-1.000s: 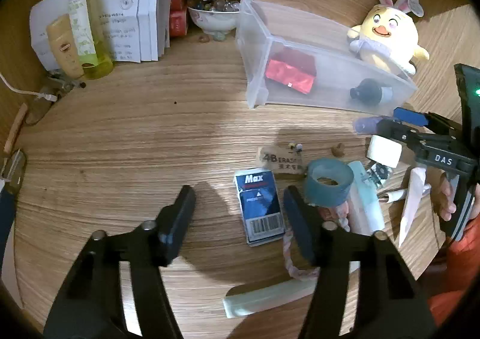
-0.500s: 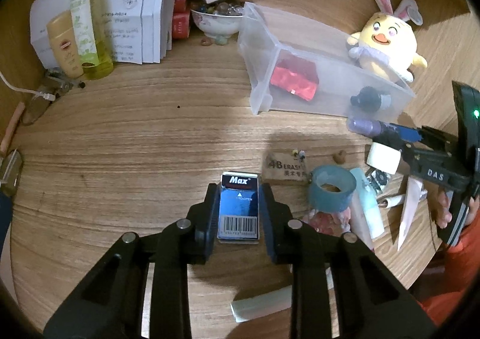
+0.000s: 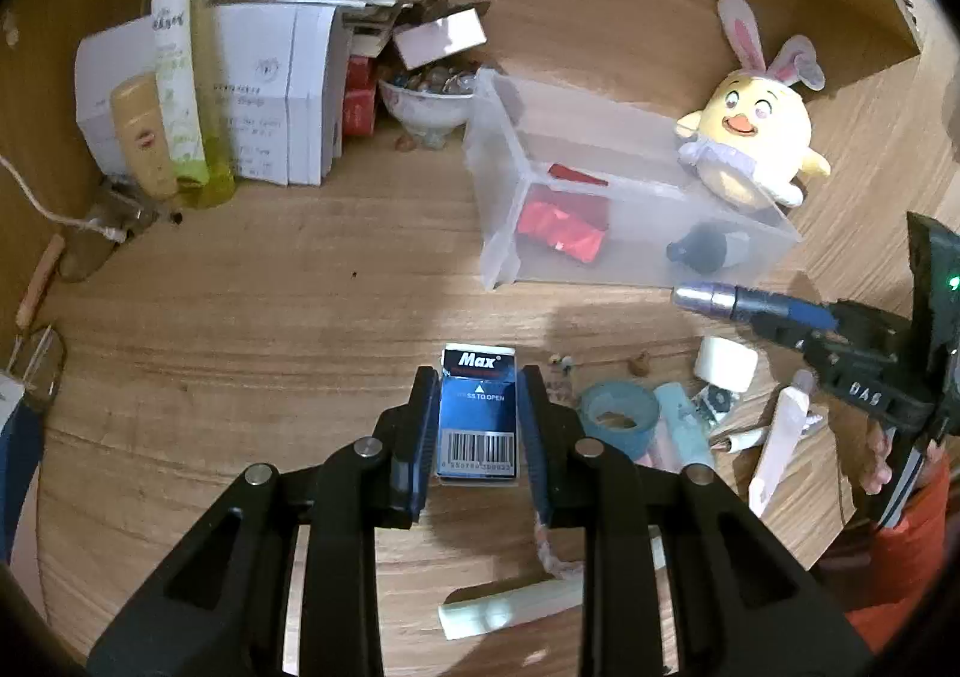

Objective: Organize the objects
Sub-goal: 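Carry the Max box and spray bottle over the bin and lower them in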

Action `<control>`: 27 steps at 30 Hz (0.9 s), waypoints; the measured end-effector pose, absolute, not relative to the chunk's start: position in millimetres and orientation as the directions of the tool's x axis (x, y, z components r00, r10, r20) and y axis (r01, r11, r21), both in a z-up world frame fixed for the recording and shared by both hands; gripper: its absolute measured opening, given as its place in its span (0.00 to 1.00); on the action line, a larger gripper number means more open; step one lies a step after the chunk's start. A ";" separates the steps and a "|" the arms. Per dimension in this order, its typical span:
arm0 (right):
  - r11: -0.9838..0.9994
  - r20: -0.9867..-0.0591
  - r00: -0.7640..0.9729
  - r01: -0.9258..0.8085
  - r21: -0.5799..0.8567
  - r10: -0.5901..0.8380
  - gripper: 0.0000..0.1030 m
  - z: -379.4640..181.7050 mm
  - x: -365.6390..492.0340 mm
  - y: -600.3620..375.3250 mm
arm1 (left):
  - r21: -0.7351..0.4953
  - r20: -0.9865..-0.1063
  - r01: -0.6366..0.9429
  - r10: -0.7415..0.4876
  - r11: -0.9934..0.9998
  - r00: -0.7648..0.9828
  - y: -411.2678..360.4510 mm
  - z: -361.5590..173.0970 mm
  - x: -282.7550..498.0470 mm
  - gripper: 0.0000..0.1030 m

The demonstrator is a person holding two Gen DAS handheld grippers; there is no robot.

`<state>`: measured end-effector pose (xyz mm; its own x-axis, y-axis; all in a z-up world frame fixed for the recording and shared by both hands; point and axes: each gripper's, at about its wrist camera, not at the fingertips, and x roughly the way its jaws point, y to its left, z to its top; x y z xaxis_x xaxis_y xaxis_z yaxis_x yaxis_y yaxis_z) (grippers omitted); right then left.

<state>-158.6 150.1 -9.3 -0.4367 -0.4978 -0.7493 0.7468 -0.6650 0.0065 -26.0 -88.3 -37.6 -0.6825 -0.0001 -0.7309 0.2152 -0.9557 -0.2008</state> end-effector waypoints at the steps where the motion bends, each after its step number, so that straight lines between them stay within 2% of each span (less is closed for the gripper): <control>1: -0.663 -0.755 -0.433 0.748 0.003 -0.492 0.29 -10.8 -158.2 150.1 | -0.201 -0.729 0.215 -0.001 -0.956 -0.685 -87.4 -36.5 -26.3 0.25; 17: -0.590 -0.807 -0.342 0.808 0.010 -0.482 0.33 -31.1 -169.2 127.2 | -0.239 -0.688 0.174 0.040 -0.955 -0.725 -77.4 -20.4 -38.4 0.26; 19: -0.577 -0.806 -0.335 0.816 0.010 -0.488 0.23 -33.9 -167.5 124.3 | -0.248 -0.686 0.174 0.046 -0.953 -0.726 -77.6 -20.4 -40.9 0.26; 27: -0.557 -0.777 -0.351 0.830 -0.001 -0.523 0.23 -25.1 -155.7 130.6 | -0.256 -0.687 0.175 0.052 -0.951 -0.725 -75.1 -19.2 -48.1 0.26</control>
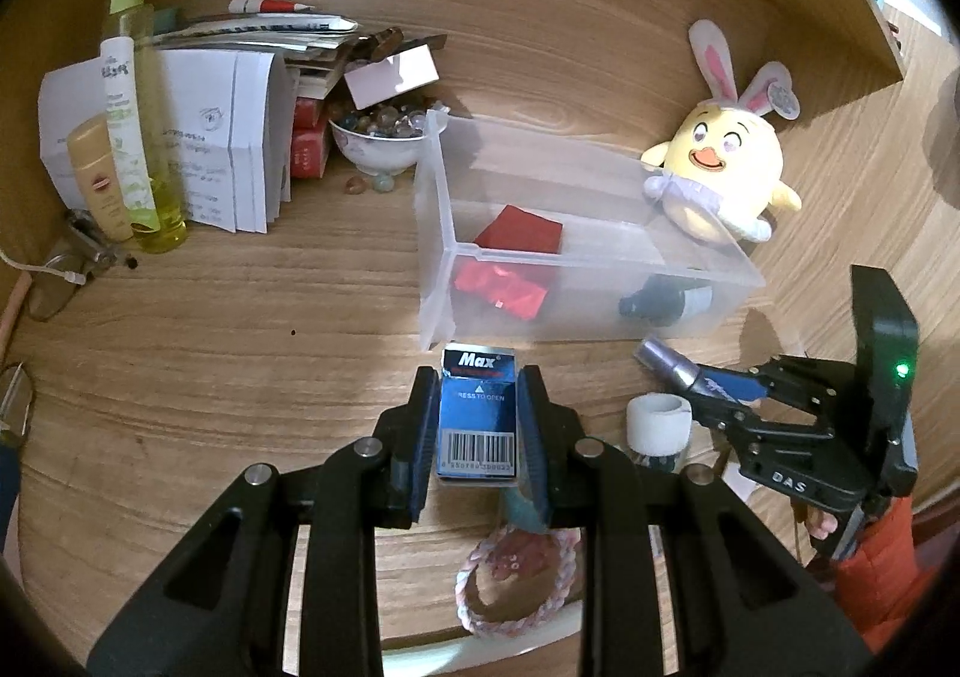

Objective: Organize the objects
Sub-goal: 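Carry the Max box and spray bottle over the bin and lower them in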

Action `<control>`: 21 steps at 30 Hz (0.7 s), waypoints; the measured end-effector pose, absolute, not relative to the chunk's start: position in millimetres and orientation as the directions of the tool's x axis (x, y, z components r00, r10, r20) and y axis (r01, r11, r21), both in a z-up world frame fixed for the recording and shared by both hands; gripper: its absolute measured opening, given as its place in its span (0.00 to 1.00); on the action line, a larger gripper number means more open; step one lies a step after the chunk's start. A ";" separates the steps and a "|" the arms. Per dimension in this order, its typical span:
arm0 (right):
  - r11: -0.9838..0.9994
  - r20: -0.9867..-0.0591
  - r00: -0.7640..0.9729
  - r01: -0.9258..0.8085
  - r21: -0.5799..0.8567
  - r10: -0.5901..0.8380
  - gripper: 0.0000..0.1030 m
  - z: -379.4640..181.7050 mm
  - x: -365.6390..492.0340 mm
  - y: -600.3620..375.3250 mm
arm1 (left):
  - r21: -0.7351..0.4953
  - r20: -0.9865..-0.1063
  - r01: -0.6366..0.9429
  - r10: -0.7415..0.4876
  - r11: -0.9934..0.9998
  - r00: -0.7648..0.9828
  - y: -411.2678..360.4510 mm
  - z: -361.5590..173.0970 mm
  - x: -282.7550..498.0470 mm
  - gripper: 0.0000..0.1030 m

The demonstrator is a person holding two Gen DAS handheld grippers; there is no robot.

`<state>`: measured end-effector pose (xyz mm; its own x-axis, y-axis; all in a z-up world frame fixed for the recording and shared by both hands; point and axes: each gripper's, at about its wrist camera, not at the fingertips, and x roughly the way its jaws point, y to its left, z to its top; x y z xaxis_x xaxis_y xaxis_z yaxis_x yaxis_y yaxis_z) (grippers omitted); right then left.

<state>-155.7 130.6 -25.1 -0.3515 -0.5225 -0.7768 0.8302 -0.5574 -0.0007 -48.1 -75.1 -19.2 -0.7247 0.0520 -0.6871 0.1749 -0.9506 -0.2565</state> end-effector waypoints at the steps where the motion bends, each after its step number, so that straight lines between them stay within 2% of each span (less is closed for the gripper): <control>1: -0.558 -0.772 -0.353 0.830 0.003 -0.528 0.23 -22.7 -154.7 132.1 | -0.257 -0.687 0.173 0.054 -0.951 -0.725 -74.3 -18.4 -49.4 0.26; 21: -0.592 -0.612 -0.438 0.804 0.062 -0.659 0.23 46.0 -158.2 152.0 | -0.257 -0.623 0.079 0.102 -0.963 -0.775 -51.1 23.8 -92.1 0.26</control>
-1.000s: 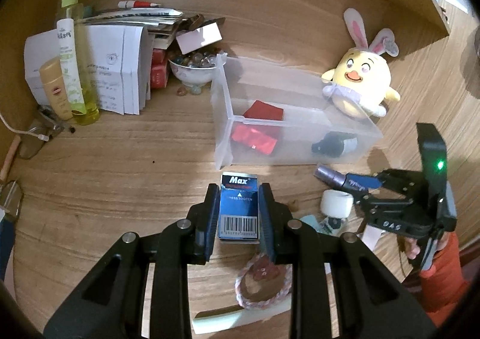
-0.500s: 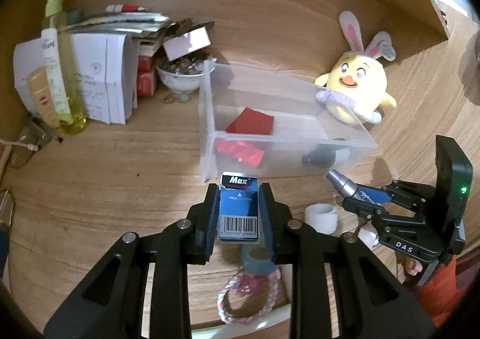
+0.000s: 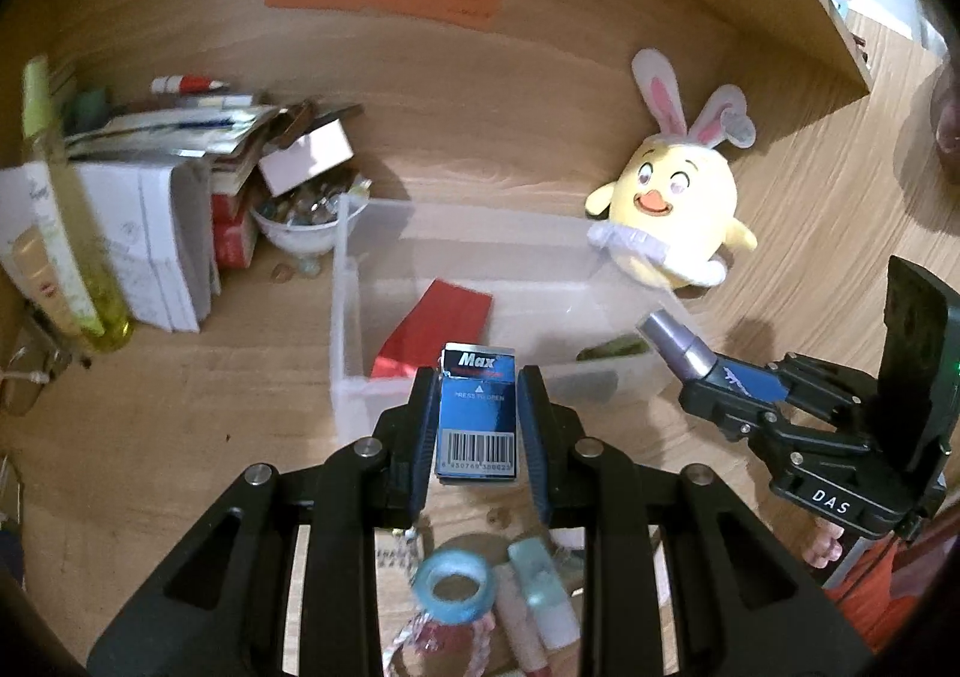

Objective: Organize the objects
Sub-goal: 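Carry the Max box and spray bottle over the bin and lower them in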

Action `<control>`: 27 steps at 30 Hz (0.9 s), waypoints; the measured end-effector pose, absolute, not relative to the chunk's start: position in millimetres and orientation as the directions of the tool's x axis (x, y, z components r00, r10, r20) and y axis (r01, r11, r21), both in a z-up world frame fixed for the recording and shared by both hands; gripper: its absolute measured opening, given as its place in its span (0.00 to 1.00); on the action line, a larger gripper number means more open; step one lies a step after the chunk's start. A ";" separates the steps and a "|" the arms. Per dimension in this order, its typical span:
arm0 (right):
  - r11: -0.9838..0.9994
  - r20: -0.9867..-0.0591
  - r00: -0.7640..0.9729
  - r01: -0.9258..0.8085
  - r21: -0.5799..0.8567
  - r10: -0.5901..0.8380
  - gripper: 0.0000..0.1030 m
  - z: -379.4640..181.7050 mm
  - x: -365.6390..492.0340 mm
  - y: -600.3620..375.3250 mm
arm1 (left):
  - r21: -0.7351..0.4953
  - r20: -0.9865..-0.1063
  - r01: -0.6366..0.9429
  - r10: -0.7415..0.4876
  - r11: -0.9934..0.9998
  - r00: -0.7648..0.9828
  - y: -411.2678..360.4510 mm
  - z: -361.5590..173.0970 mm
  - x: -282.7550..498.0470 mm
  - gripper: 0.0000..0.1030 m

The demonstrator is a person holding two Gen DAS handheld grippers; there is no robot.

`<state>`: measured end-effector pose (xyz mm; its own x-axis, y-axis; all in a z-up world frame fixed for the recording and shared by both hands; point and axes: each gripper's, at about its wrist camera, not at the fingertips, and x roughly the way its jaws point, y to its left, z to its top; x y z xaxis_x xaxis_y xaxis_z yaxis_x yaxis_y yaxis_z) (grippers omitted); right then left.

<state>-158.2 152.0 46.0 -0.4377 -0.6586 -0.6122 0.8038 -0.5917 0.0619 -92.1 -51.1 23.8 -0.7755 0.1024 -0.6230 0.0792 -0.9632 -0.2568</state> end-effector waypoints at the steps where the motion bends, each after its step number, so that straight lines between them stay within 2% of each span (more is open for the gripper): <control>1: -0.594 -0.606 -0.440 0.802 0.066 -0.663 0.23 48.7 -160.5 151.1 | -0.260 -0.620 0.076 0.106 -0.963 -0.777 -51.0 25.6 -95.6 0.25; 18: -0.623 -0.581 -0.474 0.779 0.074 -0.662 0.23 69.7 -205.7 120.6 | -0.286 -0.624 0.075 0.126 -0.955 -0.771 -63.1 33.4 -146.3 0.25; 27: -0.650 -0.627 -0.456 0.753 0.108 -0.632 0.23 49.4 -235.4 112.9 | -0.313 -0.661 0.077 0.159 -0.947 -0.733 -70.7 20.7 -174.8 0.26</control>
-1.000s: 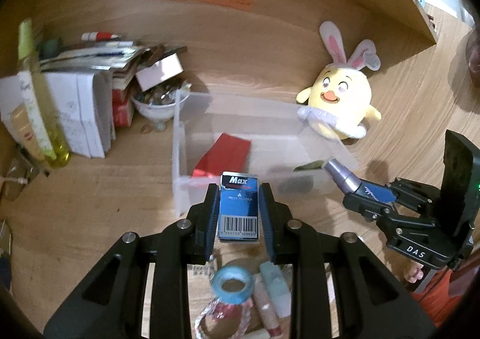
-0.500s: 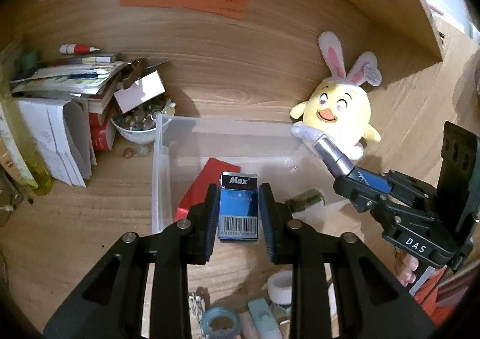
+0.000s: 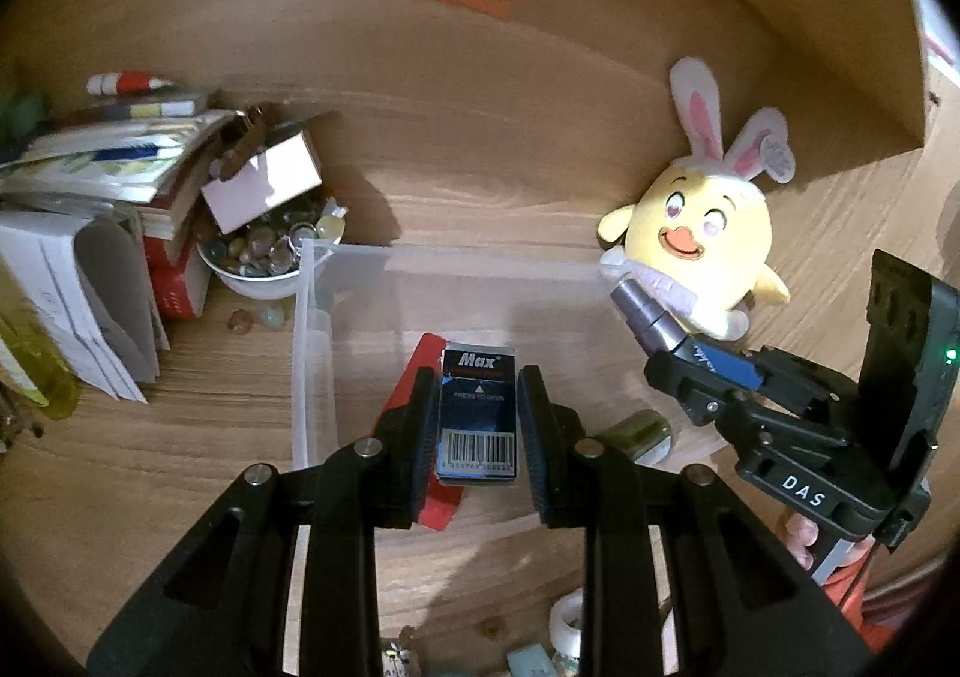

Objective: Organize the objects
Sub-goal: 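Carry the Max box and spray bottle over the bin and lower them in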

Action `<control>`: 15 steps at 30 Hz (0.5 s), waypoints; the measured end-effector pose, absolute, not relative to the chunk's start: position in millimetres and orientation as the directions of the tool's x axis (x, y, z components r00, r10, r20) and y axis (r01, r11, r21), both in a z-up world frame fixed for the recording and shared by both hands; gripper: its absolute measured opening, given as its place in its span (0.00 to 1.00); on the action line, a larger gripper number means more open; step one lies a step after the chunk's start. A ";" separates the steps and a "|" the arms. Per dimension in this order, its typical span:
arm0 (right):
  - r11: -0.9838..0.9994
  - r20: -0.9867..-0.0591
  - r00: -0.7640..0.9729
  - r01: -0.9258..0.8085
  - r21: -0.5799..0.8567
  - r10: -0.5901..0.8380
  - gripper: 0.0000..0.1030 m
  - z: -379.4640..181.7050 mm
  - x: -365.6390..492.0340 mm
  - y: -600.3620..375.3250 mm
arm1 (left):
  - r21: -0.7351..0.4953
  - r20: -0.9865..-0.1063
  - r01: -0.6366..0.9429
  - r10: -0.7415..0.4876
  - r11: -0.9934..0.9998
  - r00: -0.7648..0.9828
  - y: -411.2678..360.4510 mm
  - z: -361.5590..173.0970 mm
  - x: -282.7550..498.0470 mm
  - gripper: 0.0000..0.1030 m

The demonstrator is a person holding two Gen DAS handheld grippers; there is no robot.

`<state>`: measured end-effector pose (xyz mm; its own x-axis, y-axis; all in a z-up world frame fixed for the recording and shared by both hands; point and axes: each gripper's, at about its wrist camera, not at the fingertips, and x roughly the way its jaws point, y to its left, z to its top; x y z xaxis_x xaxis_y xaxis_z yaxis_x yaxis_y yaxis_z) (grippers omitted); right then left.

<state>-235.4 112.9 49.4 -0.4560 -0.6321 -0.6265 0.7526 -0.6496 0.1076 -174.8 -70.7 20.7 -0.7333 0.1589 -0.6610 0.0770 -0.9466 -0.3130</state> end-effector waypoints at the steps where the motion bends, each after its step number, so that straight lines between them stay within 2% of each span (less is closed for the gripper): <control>1: -0.652 -0.633 -0.452 0.750 0.112 -0.628 0.23 46.0 -238.1 112.3 | -0.313 -0.667 0.075 0.163 -0.947 -0.727 -70.4 18.2 -177.8 0.25; 15: -0.676 -0.713 -0.428 0.731 0.087 -0.555 0.23 14.1 -254.5 100.8 | -0.285 -0.732 0.059 0.177 -0.957 -0.658 -59.1 -12.1 -205.5 0.26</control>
